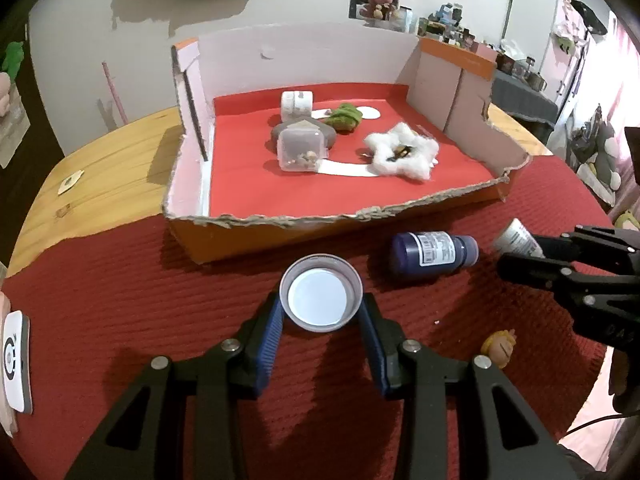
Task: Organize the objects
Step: 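Carry the white lid and white bottle over the red box floor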
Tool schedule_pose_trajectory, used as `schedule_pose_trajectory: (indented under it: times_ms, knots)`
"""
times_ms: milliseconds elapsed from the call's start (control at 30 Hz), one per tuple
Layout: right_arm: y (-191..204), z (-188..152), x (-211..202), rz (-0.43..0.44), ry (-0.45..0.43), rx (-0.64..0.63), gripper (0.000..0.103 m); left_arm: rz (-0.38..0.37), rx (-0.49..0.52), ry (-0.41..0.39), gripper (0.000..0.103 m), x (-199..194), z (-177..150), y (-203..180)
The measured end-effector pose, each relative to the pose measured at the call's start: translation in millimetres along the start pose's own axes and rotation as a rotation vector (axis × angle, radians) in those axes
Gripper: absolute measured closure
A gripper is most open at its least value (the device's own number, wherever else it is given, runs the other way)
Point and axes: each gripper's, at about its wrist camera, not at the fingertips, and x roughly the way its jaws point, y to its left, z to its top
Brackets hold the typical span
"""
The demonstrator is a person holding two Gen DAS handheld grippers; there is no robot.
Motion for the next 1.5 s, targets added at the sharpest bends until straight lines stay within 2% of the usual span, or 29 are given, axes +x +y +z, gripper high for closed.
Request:
schedule_pose_trajectory:
  times_ms: [233,533,833,1033,1500]
  knots:
    - [6,11,-9,0.028,-0.032,-0.004,0.077,-0.013,-0.004,-0.038,0.063,-16,4,4]
    - [7,13,-9,0.043,-0.027,-0.002,0.077,-0.029,-0.007,-0.041,0.063,-19,5,3]
    - [8,20,-11,0.071,-0.035,0.0,0.077,-0.037,0.002,-0.081,0.063,-31,17,0]
    - [14,37,-23,0.068,-0.071,-0.033,0.077,-0.031,0.005,-0.103,0.063,-33,30,-1]
    - [9,58,-19,0.074,-0.074,-0.037,0.077,-0.037,0.003,-0.112,0.063,-26,55,-1]
